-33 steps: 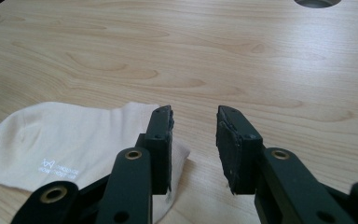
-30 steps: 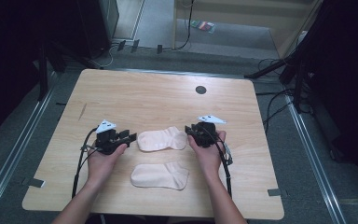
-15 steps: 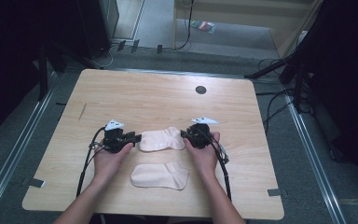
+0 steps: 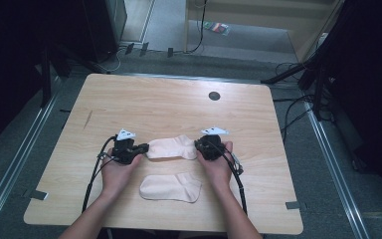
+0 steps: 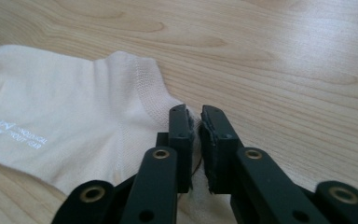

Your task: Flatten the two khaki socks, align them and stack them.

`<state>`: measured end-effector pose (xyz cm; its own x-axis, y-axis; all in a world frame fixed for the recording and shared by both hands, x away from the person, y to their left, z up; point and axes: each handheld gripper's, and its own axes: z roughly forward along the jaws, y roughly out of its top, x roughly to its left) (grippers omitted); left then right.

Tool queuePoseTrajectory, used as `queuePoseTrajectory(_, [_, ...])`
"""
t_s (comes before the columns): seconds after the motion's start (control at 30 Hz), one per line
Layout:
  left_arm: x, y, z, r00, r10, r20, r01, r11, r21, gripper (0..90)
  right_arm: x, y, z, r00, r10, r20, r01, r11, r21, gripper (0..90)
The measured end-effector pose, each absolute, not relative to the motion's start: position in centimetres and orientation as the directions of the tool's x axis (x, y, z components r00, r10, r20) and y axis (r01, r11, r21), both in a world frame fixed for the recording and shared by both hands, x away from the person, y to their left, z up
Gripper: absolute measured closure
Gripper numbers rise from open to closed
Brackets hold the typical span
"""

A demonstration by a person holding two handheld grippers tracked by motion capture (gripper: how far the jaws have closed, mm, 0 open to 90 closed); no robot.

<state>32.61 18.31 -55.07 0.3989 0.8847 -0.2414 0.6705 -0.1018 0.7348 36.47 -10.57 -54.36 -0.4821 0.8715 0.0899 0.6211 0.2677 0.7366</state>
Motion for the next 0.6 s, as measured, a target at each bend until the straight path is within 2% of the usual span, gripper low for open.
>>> queuePoseTrajectory(0.17, [32.5,18.3,-55.0,0.414,0.885,-0.214,0.657,-0.128,0.743,89.4,36.2,-10.5,-54.3,-0.483,0.873,0.063,0.611,0.284,0.739,88.3])
queuePoseTrajectory(0.6, [31.4,18.9,-53.3,0.453,0.864,-0.222,0.609,-0.118,0.784,90.0,34.8,-11.7,-52.3,-0.480,0.869,0.124,0.594,0.217,0.775,88.9])
